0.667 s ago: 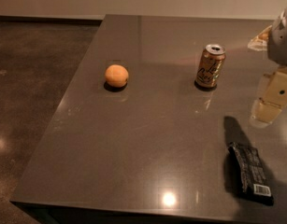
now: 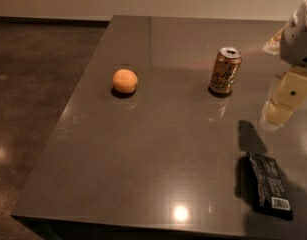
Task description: Knock orange can over
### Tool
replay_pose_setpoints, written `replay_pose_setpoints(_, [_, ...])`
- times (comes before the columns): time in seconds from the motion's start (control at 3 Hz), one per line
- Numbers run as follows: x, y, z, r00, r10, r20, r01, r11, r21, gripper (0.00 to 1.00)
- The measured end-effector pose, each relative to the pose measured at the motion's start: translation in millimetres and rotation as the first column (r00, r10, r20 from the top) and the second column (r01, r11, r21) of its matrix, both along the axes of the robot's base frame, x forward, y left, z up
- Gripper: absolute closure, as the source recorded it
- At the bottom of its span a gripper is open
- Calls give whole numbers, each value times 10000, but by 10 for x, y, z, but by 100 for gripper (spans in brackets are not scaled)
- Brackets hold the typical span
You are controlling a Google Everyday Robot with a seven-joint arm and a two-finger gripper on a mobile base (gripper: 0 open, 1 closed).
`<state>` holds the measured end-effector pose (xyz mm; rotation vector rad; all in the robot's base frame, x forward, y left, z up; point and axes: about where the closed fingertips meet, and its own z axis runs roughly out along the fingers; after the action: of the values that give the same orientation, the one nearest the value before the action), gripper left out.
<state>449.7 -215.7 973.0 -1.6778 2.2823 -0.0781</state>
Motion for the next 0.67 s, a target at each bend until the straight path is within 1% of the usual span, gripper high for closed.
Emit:
replay_pose_setpoints(0.33, [365, -8, -138, 9958, -917, -57, 918, 9955, 221, 0])
replay_pose_setpoints(0.67, [735, -100, -211, 9798, -1998, 118, 1987, 9781, 613, 0])
